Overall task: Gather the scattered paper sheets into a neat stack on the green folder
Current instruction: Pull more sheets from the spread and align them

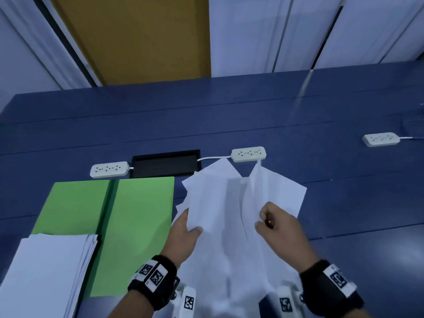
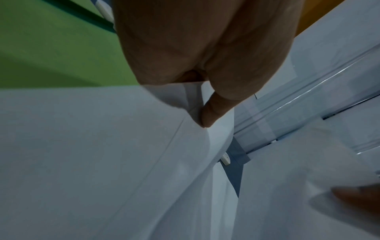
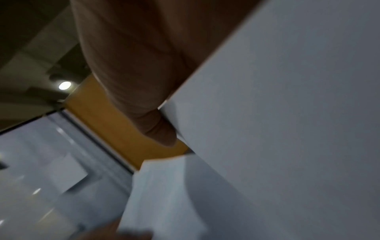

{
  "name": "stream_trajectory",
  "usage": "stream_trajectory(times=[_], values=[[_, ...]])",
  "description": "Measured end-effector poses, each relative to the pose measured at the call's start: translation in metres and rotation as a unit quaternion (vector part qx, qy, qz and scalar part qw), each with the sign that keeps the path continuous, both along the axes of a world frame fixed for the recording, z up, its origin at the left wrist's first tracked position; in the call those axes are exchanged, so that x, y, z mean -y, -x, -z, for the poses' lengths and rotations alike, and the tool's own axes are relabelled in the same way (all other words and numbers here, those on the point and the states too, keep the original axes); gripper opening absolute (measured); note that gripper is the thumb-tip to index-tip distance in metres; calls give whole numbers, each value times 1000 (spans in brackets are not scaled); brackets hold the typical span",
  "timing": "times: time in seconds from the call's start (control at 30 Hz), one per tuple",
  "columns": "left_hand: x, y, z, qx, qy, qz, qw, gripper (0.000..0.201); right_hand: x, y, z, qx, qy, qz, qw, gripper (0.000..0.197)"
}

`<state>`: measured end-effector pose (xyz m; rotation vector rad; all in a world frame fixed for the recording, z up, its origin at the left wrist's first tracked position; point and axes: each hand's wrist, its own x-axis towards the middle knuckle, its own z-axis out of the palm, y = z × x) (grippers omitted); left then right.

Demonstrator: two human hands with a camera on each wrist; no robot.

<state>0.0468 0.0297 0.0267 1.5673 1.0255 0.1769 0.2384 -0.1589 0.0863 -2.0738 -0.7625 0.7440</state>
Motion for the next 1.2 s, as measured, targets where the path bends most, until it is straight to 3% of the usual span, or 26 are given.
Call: stream_trajectory(times=[0.17, 0.37, 0.43, 0.47, 0.53, 0.63, 0.73, 0.8, 0.87, 0.93, 1.0, 1.07, 1.13, 1.2], values=[[16, -5, -15, 42, 62, 9, 997, 27, -33, 69, 31, -17, 13, -112, 994, 24], [13, 6, -38, 98, 194, -9, 976, 28, -59, 94, 33, -22, -30, -98, 994, 14], [11, 6, -40, 111, 162, 11, 980, 34, -63, 100, 34, -24, -28, -112, 993, 26], [11, 7, -40, 117, 134, 17, 984, 27, -65, 103, 34, -30, -28, -115, 993, 28], [5, 7, -36, 117, 80, 11, 990, 14, -66, 108, 33, -59, -30, -107, 992, 25], [-5, 10, -31, 97, 45, 19, 994, 25, -62, 110, 28, -129, -27, -79, 988, 19], [-14, 13, -34, 102, 49, 87, 990, 24, -47, 100, 22, -196, -41, -9, 980, 12], [-18, 15, -45, 133, 103, 132, 977, 25, -33, 86, 26, -220, -45, 48, 973, 21], [-23, 18, -61, 155, 167, 172, 958, 28, -18, 70, 29, -251, -72, 100, 960, 43], [-30, 20, -77, 164, 216, 215, 938, 34, -7, 55, 28, -295, -110, 121, 942, 66], [-39, 22, -89, 166, 239, 250, 923, 36, 0, 41, 24, -350, -142, 117, 918, 75], [-46, 19, -95, 167, 234, 253, 924, 36, 5, 32, 16, -398, -170, 78, 898, 63], [-49, 12, -94, 168, 194, 214, 943, 33, 7, 27, 5, -409, -185, 51, 892, 46], [-46, 4, -89, 172, 142, 145, 964, 25, 5, 24, -5, -390, -193, 90, 896, 35]])
